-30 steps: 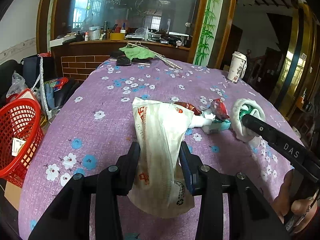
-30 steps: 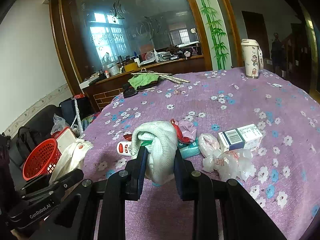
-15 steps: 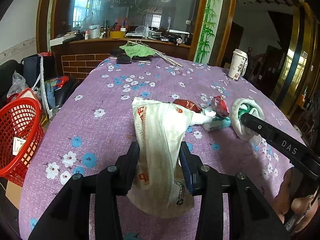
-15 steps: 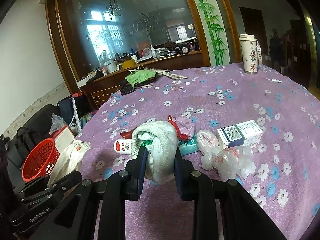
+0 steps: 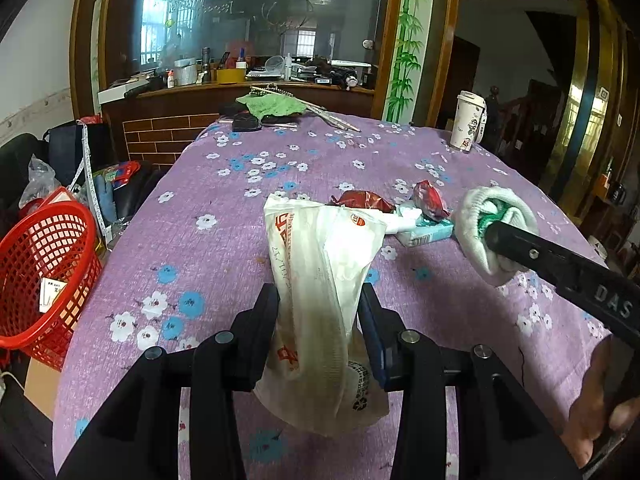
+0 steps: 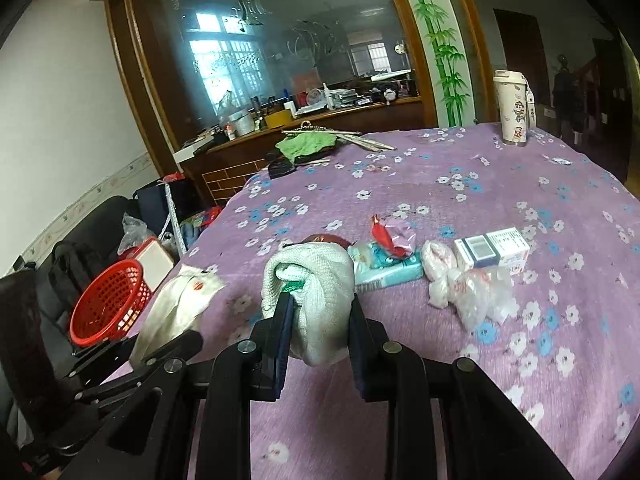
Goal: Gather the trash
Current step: 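Lift the white bag and white-green bundle off the table with both tools, then carry both held items over the red wastebasket and open both tools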
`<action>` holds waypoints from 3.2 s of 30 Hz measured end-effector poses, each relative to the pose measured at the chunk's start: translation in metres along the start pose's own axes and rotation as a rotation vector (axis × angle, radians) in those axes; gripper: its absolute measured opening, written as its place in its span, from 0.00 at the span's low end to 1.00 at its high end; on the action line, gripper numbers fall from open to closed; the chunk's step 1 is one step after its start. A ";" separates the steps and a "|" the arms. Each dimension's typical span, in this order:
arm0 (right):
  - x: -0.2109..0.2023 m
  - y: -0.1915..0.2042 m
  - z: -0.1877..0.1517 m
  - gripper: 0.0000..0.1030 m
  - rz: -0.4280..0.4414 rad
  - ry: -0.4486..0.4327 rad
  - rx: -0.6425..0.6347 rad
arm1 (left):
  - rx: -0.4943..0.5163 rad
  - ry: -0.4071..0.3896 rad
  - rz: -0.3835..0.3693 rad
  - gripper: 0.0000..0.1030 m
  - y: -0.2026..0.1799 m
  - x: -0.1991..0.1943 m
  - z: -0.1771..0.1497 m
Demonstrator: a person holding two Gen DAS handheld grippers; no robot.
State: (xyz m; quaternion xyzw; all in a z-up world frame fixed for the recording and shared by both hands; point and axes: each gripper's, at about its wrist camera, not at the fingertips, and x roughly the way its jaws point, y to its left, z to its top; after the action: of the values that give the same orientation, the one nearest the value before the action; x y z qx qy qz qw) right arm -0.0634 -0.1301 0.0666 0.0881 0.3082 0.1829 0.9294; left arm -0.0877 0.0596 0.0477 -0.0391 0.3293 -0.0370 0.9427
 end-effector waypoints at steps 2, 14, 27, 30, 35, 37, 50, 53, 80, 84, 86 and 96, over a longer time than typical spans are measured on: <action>-0.006 0.003 -0.003 0.27 -0.011 -0.010 -0.011 | 0.003 -0.001 0.003 0.38 0.000 -0.002 -0.002; -0.019 0.018 -0.012 0.27 -0.001 -0.008 -0.032 | -0.001 -0.021 0.009 0.38 0.000 -0.018 -0.003; -0.023 0.031 -0.014 0.27 -0.008 -0.008 -0.053 | -0.027 -0.034 0.017 0.38 0.009 -0.027 -0.003; -0.022 0.032 -0.014 0.27 -0.008 -0.005 -0.054 | -0.031 -0.035 0.020 0.38 0.011 -0.028 -0.004; -0.023 0.036 -0.015 0.27 -0.006 0.001 -0.063 | -0.039 -0.038 0.024 0.38 0.014 -0.030 -0.003; -0.023 0.038 -0.015 0.27 -0.005 -0.001 -0.066 | -0.042 -0.040 0.025 0.38 0.015 -0.032 -0.004; -0.024 0.047 -0.017 0.27 0.000 0.003 -0.089 | -0.061 -0.054 0.029 0.38 0.023 -0.041 -0.004; -0.024 0.051 -0.017 0.27 0.002 0.005 -0.098 | -0.068 -0.060 0.029 0.38 0.027 -0.044 -0.004; 0.031 0.159 0.031 0.27 0.235 0.137 -0.209 | -0.292 -0.183 0.230 0.38 0.186 -0.098 0.027; 0.049 0.191 0.039 0.27 0.274 0.163 -0.244 | -0.332 -0.185 0.277 0.38 0.221 -0.104 0.024; 0.058 0.205 0.041 0.27 0.293 0.179 -0.257 | -0.348 -0.188 0.300 0.38 0.236 -0.106 0.023; 0.114 0.270 0.047 0.28 0.343 0.243 -0.311 | -0.385 -0.158 0.337 0.38 0.278 -0.105 0.014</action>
State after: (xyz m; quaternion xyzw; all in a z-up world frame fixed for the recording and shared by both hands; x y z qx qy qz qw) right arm -0.0275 0.1601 0.1164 -0.0274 0.3664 0.3920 0.8434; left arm -0.1481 0.3471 0.0963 -0.1651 0.2574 0.1871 0.9335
